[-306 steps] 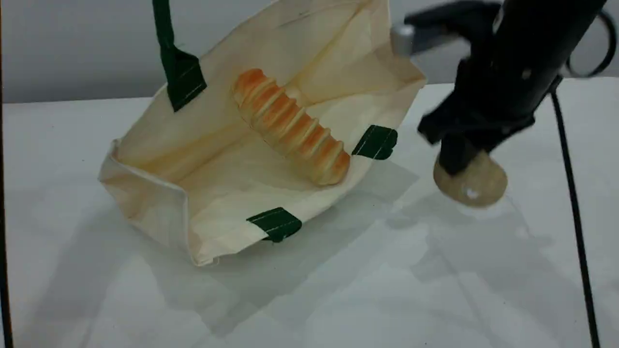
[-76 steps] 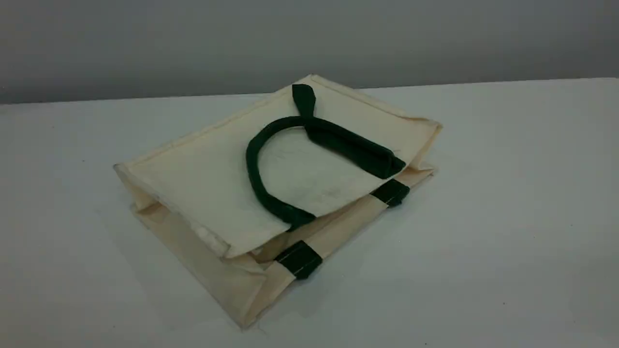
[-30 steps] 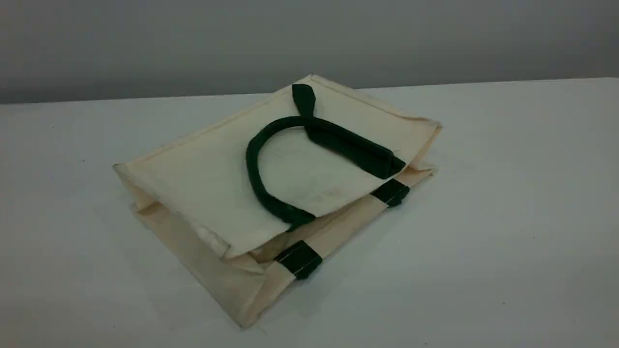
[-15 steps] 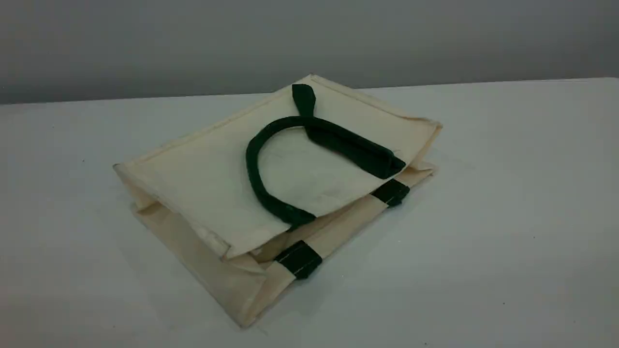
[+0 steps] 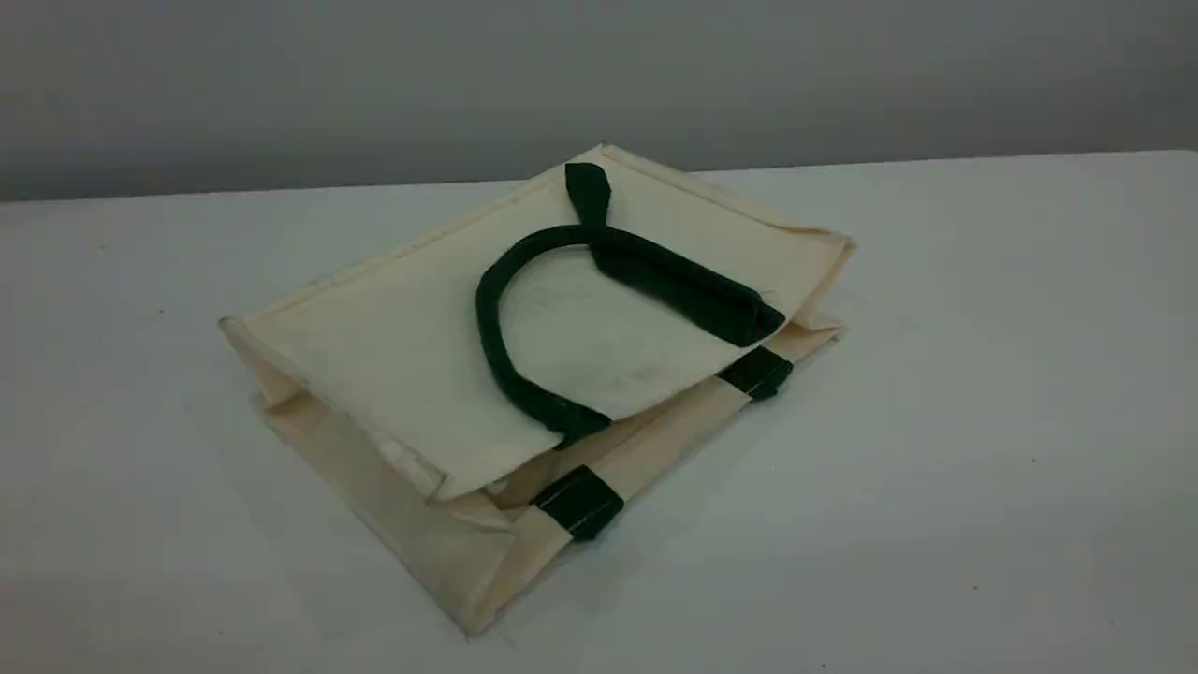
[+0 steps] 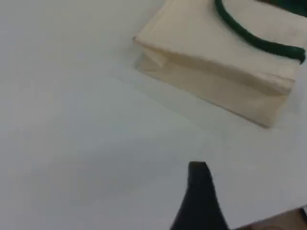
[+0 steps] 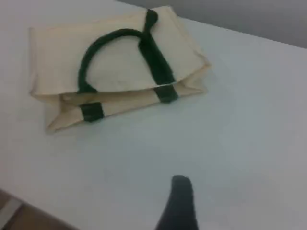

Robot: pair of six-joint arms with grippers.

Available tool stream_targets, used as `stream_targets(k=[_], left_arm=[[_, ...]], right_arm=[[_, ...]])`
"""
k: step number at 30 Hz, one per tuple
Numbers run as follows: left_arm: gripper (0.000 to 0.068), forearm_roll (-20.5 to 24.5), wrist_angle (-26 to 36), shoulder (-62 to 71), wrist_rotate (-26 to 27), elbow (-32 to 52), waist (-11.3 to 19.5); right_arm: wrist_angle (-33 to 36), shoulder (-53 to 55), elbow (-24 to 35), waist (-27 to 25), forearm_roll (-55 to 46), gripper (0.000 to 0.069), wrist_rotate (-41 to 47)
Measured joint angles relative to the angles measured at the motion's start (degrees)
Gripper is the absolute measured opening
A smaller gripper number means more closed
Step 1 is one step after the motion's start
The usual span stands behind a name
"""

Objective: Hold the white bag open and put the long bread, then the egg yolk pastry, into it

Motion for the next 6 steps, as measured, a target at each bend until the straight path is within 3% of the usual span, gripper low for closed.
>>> stream_targets(k=[6], left_arm=[[0.0477, -0.03, 0.06, -2.82, 0.05, 0.00, 11.02]], right_arm=[[0.00, -1.71, 0.00, -9.86, 0.85, 0.0566, 0.00]])
